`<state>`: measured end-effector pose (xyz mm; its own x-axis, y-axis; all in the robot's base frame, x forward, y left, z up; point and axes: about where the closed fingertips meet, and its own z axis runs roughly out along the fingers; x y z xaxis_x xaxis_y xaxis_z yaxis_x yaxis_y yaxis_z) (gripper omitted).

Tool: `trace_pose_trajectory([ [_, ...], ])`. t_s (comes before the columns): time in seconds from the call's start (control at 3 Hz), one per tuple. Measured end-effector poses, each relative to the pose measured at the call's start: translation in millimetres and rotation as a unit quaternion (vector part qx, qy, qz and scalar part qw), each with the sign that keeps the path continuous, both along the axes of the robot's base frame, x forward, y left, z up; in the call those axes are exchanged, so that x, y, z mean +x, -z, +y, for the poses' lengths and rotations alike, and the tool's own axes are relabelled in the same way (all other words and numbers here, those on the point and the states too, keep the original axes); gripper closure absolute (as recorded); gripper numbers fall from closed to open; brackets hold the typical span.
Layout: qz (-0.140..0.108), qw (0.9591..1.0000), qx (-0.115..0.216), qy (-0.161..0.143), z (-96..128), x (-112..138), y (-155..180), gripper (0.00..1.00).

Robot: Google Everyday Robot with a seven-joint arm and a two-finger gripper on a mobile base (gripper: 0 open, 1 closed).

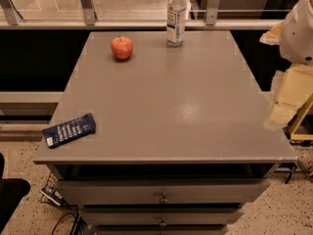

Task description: Pick blue plastic bottle

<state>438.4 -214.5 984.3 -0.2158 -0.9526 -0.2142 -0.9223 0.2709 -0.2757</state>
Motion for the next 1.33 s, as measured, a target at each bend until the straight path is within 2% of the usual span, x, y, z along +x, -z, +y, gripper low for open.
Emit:
trace_pose_trajectory([
  [0.33,-0.001,1.0,0.001,0.001,0,1,0,0.0],
  [0.67,-0.046,0.9978,0.038,0.028,-16,35,-5,0.0],
  [1.0,-0.084,0.9841,0.129,0.088,-43,80,12,0.0],
  [1.33,-0.125,0.9499,0.255,0.129,-51,137,22,0.0],
])
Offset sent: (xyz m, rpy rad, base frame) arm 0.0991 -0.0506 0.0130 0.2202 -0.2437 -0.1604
